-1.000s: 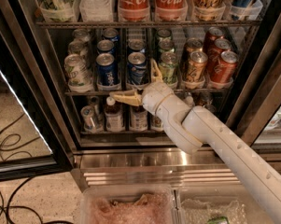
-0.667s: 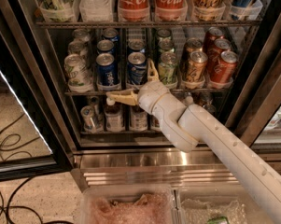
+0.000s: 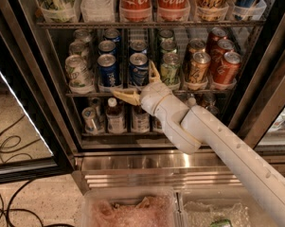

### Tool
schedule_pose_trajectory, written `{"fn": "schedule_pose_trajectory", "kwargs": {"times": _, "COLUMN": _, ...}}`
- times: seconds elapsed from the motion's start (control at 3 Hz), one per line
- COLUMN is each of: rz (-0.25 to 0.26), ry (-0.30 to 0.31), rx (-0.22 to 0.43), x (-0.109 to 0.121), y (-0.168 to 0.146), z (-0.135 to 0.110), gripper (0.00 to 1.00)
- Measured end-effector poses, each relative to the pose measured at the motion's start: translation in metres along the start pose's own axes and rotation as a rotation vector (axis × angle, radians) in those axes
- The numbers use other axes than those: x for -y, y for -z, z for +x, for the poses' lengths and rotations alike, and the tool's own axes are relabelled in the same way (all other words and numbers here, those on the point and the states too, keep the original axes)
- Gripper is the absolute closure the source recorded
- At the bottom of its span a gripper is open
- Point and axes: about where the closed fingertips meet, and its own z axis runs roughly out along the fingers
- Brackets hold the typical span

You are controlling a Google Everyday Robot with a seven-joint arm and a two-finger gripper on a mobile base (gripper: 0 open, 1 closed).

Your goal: Pick pepsi can from middle shelf of fridge

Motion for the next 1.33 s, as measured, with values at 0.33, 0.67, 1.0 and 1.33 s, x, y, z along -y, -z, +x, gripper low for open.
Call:
{"fn": "schedule_pose_trajectory", "kwargs": {"times": 0.33, "rz": 0.0, "ry": 0.0, "rx": 0.0, "x": 0.0, "y": 0.0, "z": 0.0, "gripper": 0.41}}
{"fn": "schedule_pose_trajectory", "kwargs": {"times": 0.67, "rz": 0.0, "ry": 0.0, "rx": 0.0, "x": 0.0, "y": 0.0, "z": 0.0, "gripper": 0.64}}
{"fn": "schedule_pose_trajectory", "kwargs": {"times": 1.0, "rz": 0.0, "ry": 0.0, "rx": 0.0, "x": 0.0, "y": 0.0, "z": 0.0, "gripper": 0.86}}
{"fn": "schedule_pose_trajectory", "kwargs": {"times": 1.33, "rz": 0.0, "ry": 0.0, "rx": 0.0, "x": -0.0001, "y": -0.0001, "z": 0.0, "gripper": 1.0}}
